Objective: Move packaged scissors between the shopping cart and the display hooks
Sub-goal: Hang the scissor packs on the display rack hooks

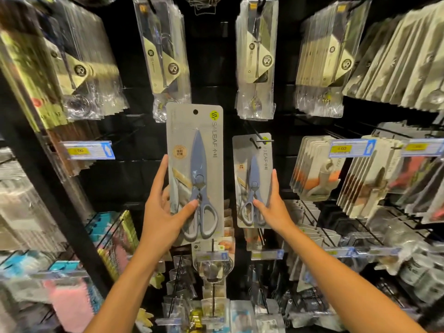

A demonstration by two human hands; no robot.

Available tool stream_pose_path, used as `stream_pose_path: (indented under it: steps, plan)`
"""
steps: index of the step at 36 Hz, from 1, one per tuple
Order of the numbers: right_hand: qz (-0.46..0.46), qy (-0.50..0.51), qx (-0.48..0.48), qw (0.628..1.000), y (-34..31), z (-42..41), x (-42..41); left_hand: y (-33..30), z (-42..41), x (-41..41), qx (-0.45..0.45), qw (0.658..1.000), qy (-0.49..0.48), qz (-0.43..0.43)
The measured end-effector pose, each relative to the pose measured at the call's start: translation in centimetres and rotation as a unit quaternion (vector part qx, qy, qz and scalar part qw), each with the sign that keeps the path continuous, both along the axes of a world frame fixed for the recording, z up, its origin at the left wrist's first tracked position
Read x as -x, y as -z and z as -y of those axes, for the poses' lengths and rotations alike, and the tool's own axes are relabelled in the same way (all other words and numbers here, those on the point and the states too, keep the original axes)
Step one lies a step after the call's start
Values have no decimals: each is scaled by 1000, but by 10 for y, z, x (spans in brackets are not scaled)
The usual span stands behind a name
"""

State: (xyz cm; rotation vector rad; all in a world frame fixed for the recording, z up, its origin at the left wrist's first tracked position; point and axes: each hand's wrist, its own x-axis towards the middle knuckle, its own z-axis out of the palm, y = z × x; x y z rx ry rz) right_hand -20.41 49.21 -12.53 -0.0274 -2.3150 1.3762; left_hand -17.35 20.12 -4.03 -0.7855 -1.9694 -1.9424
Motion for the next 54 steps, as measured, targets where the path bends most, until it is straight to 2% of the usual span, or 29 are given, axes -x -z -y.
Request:
stream_pose_path:
  steps: [6, 15, 19, 25, 30, 33, 38, 46, 54]
  plan:
    - [26, 23, -46, 998, -3, -11, 30, -4, 1, 3, -11, 1000, 0, -8]
    - [60, 41, -56, 996, 3, -21, 52, -7, 4, 11, -2, 1000, -10, -16]
    - [81, 83, -62, 991, -1, -16, 48, -4, 4, 11, -3, 1000, -7, -15]
    - [30, -8, 4, 1000, -1, 13, 6, 2, 7, 10, -5, 1000, -1, -17]
    - [-43, -87, 93, 991, -22, 54, -36, 9, 5, 10, -9, 1000, 11, -2]
    - [-74, -130, 97, 984, -38, 74, -53, 13, 3, 10, -6, 1000, 16, 1]
    - [-47, -185, 58, 980, -48, 89, -63, 20, -4, 13, -7, 1000, 28, 8]
    - [-8, -159, 51, 986, -39, 83, -79, 29, -15, 14, 7, 997, 71, 26]
    - [17, -114, 32, 993, -22, 68, -91, 36, -29, 22, 80, 991, 104, 34]
